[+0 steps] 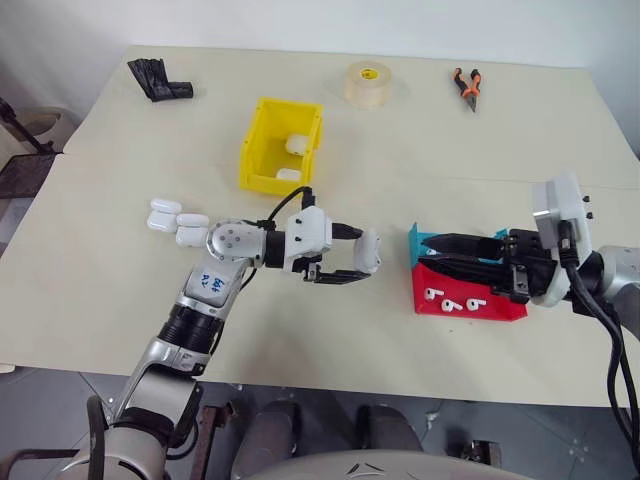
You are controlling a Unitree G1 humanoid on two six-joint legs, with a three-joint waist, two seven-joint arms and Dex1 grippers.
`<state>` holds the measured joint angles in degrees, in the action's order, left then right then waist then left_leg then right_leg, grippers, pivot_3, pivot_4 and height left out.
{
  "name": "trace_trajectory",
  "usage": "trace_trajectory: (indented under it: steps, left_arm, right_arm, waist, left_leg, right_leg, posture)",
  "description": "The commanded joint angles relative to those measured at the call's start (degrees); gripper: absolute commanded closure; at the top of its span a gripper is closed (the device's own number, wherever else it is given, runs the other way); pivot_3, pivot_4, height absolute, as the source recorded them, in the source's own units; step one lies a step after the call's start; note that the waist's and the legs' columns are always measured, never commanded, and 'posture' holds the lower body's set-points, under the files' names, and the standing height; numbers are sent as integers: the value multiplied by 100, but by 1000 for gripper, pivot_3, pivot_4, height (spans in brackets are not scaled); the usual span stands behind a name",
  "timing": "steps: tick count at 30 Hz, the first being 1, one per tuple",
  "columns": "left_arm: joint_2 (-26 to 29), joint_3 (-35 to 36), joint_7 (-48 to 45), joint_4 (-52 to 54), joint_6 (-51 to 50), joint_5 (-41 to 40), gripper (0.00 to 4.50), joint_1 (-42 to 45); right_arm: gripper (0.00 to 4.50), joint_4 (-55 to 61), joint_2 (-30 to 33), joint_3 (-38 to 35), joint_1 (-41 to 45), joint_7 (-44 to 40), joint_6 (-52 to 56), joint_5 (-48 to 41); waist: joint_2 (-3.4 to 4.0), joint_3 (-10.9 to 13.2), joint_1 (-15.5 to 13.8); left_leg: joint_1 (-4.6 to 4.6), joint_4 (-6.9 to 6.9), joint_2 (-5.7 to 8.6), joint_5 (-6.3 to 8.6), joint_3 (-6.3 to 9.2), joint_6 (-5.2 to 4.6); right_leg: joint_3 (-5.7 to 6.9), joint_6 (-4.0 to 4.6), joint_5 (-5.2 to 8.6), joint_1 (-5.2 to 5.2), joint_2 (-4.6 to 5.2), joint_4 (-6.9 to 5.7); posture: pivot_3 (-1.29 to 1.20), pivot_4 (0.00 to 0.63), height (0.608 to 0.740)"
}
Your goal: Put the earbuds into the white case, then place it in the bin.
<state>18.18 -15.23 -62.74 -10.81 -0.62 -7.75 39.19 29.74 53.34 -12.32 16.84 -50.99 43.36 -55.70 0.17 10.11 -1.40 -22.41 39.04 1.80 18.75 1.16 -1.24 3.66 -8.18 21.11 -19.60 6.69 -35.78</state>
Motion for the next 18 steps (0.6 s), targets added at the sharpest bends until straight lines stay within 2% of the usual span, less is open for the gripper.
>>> trace_trajectory:
  steps: [1,5,8,14,18]
  left_arm:
    - [-69,-207,48,204,-176,124,1729,159]
    - [-155,-244,45,369,-291,34,1729,93]
    - [-158,-223,77,459,-301,20,1729,36]
    - [-249,-25,138,576,-255,-270,1729,-69]
    - [-223,138,128,680,-287,-455,1729,-213]
  right_arm:
    - [4440,236,-245,497,570,208,-62,232]
    - [4440,179,-553,966,983,471,172,373]
    - [4440,130,-473,1182,896,335,140,664]
    - [4440,-83,-364,1037,466,137,-9,1004]
    - [4440,-271,-334,638,-108,62,-286,1180]
  waist:
    - [0,0,7]
    - [-3,2,6]
    - [-4,2,-24]
    - [-4,3,-9]
    - [-8,5,-10]
  left_leg:
    - [0,0,-1,0,-1,0]
    - [-4,0,-2,0,2,1]
    - [-7,4,2,0,13,0]
    - [-11,4,8,0,17,-1]
    - [-11,3,6,0,15,-1]
  right_leg:
    - [0,0,0,-1,0,0]
    - [1,0,0,-6,0,-3]
    - [6,0,0,-4,4,-6]
    - [8,-1,-1,-5,7,-7]
    - [8,-1,-1,-5,7,-7]
  posture:
    - [0,150,740]
    - [0,150,740]
    - [0,150,740]
    - [0,150,740]
    - [0,150,740]
